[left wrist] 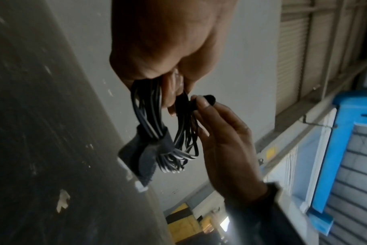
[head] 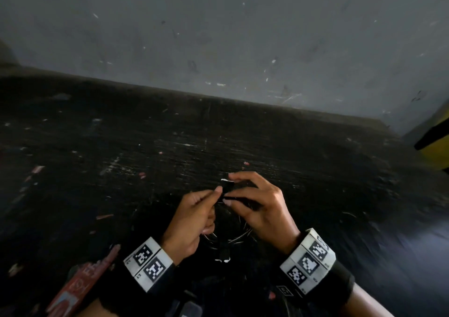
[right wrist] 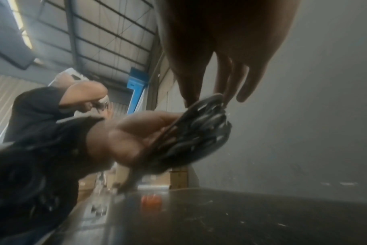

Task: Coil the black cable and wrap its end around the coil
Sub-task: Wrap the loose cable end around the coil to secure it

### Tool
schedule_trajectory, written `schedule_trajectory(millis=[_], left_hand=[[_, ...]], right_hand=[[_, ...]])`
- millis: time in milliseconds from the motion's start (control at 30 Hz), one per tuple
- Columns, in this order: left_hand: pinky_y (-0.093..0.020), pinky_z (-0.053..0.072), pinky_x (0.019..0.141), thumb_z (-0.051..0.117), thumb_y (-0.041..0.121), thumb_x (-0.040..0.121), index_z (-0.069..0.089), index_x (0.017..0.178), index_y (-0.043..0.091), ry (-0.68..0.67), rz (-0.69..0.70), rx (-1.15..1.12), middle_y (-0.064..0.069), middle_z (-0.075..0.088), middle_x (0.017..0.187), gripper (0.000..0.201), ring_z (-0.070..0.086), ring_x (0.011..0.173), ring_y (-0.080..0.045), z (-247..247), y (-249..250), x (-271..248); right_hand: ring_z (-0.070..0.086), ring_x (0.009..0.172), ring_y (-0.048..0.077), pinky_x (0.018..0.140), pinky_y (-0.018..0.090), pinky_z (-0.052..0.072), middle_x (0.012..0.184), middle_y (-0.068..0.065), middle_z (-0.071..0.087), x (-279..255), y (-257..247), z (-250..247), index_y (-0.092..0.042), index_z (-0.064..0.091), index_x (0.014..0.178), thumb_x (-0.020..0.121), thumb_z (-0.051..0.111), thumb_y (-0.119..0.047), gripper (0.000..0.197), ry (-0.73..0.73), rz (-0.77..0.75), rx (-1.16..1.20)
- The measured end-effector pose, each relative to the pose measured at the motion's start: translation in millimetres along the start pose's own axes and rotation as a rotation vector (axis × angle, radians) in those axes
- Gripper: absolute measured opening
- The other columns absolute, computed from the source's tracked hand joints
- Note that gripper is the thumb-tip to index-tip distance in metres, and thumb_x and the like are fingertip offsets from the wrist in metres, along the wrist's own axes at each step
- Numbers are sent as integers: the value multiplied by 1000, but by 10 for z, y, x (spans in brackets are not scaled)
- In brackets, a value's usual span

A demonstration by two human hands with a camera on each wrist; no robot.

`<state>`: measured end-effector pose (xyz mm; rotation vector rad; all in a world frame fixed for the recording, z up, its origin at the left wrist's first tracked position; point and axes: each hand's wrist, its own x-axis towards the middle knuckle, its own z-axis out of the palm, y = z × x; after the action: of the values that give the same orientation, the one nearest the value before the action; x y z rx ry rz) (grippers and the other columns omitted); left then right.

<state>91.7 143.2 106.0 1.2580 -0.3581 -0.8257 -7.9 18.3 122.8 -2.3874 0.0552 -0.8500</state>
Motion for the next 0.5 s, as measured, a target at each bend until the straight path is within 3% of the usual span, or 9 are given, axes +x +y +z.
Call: schedule_trajectory(millis=[67,233,400,500], left_hand=[[-17,15,34,54,22,94,61,76,9,-20,53,68,9,24,42,23,20,34,-3,29,-12,-35],[-18,16,36,53,22,94,60,74,11,-81,118,227,9,25,44,24,22,36,-4,1,14,-65],[-22,15,39,54,26,93,55,63,19,-109,65,265,8,27,45,31,22,37,-5,16,1,-79],[-26,13,42,54,26,93,51,68,13,-174,54,333,5,27,46,28,22,38,-7,44,-25,-59]], right_hand=[[59,108,1,91,16,47,118,-1,64,41,-19,-16,-15,76,88,77,75,-17,11,11,141,126],[70,79,18,75,35,56,84,12,75,23,-98,-19,-6,75,78,74,77,-11,7,51,538,560],[67,73,19,72,29,54,77,9,72,-50,-61,-35,-5,72,81,71,79,-8,12,87,618,566],[66,71,22,72,31,55,77,19,72,-153,-13,-89,-5,68,87,72,78,-4,18,69,651,589]])
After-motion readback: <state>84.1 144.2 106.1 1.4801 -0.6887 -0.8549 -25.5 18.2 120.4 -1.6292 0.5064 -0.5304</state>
